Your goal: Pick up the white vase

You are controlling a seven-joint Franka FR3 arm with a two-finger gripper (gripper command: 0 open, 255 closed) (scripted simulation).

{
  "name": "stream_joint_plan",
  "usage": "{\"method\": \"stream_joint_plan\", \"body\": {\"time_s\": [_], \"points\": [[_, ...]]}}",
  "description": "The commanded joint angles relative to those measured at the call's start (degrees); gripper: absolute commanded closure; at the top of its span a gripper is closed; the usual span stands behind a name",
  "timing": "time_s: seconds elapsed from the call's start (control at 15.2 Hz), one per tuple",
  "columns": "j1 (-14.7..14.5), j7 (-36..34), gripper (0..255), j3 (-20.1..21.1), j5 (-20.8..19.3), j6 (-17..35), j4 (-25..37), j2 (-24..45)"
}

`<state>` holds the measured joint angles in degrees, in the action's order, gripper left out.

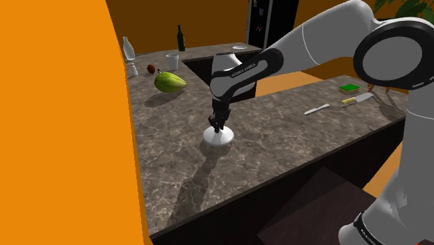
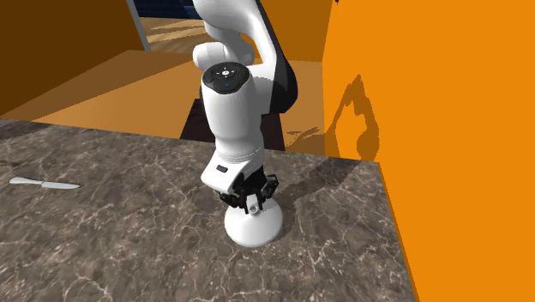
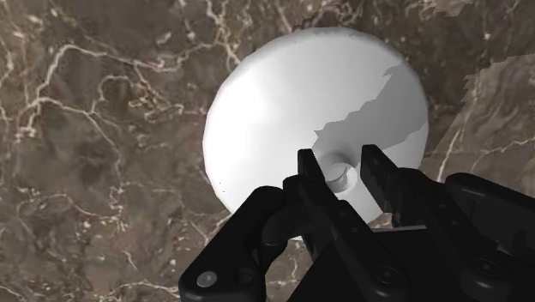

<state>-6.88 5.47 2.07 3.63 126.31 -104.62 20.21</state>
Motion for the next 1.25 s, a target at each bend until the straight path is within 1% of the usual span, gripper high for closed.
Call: {"method": "stream_joint_plan", "body": {"time_s": [0.0,0.07,1.06,1.19], "points": [[-0.01,0.00,255,0.02,0.00,-0.02,-0.01,0.04],[0.06,0.12,255,-0.02,0.02,-0.03,-0.12,-0.07],[0.12,-0.47,255,-0.05,-0.17,-10.09,5.58,-4.44],[0.13,-0.48,255,-0.05,-0.17,-10.20,5.65,-4.48]]}}
